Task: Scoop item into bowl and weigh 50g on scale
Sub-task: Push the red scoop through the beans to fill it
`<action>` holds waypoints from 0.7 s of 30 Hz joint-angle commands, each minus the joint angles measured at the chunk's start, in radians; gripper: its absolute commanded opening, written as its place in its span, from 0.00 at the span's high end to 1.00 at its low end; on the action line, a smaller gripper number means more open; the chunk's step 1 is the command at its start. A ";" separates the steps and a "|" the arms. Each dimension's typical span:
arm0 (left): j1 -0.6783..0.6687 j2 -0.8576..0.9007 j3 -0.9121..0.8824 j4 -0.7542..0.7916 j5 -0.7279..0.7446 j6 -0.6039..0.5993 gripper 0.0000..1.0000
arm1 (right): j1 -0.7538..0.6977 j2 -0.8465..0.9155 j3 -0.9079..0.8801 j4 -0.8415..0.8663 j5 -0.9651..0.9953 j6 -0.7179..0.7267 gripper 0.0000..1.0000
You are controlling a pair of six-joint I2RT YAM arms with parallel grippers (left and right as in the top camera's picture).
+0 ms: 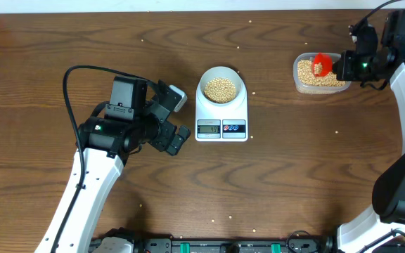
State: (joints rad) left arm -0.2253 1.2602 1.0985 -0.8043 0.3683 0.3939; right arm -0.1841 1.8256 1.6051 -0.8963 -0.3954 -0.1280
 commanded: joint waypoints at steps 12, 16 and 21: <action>-0.003 -0.007 0.020 -0.002 0.013 0.013 0.01 | 0.000 -0.025 0.010 -0.002 -0.032 -0.015 0.99; -0.003 -0.007 0.020 -0.002 0.013 0.013 0.01 | 0.000 -0.025 0.010 -0.007 -0.036 -0.030 0.99; -0.003 -0.007 0.020 -0.002 0.013 0.013 0.01 | 0.000 -0.025 0.010 -0.023 -0.052 -0.093 0.99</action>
State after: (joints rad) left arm -0.2253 1.2602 1.0985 -0.8047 0.3683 0.3939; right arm -0.1848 1.8256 1.6051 -0.9115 -0.4053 -0.1577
